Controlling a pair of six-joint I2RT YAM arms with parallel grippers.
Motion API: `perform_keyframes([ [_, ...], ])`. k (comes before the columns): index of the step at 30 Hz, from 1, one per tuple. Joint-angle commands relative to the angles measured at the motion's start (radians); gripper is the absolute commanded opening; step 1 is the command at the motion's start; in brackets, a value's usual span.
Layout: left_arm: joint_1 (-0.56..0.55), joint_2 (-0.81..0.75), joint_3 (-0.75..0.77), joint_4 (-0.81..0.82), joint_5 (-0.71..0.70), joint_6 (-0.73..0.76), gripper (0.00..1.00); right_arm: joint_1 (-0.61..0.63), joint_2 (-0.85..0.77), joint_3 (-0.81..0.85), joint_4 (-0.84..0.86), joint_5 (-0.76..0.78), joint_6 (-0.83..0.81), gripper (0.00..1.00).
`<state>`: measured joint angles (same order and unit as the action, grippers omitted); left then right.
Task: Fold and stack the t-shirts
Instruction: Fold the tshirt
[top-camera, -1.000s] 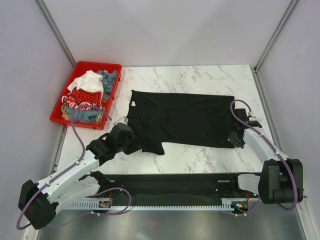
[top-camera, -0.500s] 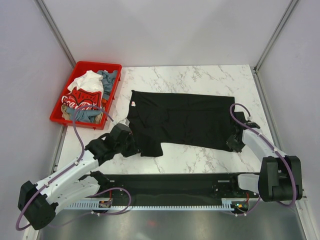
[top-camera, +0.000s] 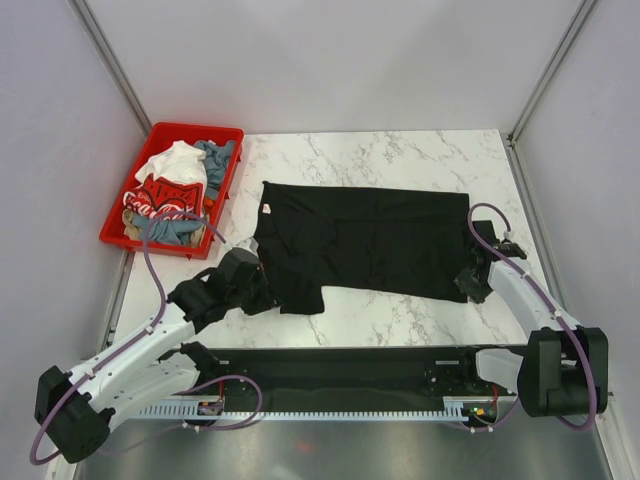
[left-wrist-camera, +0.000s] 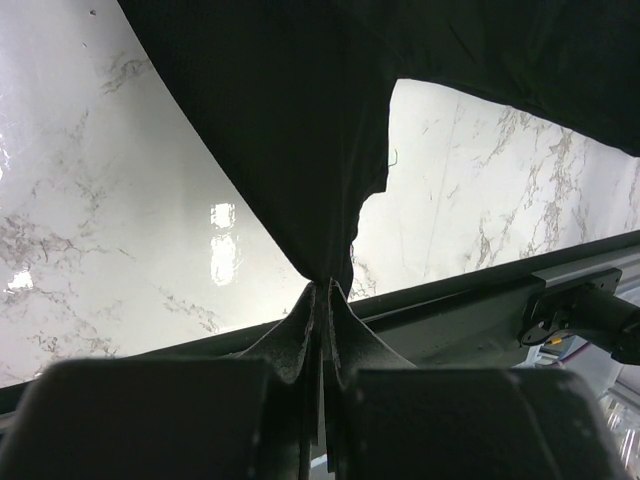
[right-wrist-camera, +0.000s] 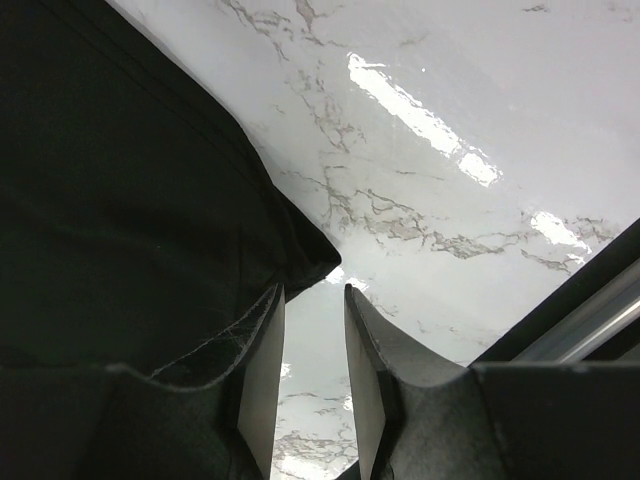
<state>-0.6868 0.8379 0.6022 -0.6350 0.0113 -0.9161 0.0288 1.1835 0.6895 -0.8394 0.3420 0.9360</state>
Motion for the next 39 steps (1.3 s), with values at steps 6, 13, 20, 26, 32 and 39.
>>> perform_keyframes([
  [6, -0.003, -0.031, -0.004, -0.006, 0.021, 0.034, 0.02, 0.0, 0.004, 0.004, 0.002, 0.022, 0.058, 0.38],
  [13, -0.003, -0.033, -0.005, -0.005, 0.021, 0.034, 0.02, 0.0, 0.056, -0.073, 0.069, 0.071, 0.081, 0.38],
  [20, -0.003, -0.033, -0.004, -0.008, 0.018, 0.036, 0.02, -0.001, 0.056, -0.123, 0.098, 0.133, 0.101, 0.27],
  [26, -0.003, -0.028, 0.007, -0.006, 0.018, 0.036, 0.02, -0.001, 0.018, -0.12, 0.114, 0.181, 0.09, 0.04],
  [32, -0.003, -0.029, 0.021, -0.006, 0.018, 0.036, 0.02, -0.001, -0.025, -0.117, 0.129, 0.141, 0.064, 0.0],
  [39, -0.002, 0.001, 0.085, -0.011, -0.008, 0.074, 0.02, 0.0, -0.056, -0.056, 0.118, 0.118, 0.011, 0.0],
])
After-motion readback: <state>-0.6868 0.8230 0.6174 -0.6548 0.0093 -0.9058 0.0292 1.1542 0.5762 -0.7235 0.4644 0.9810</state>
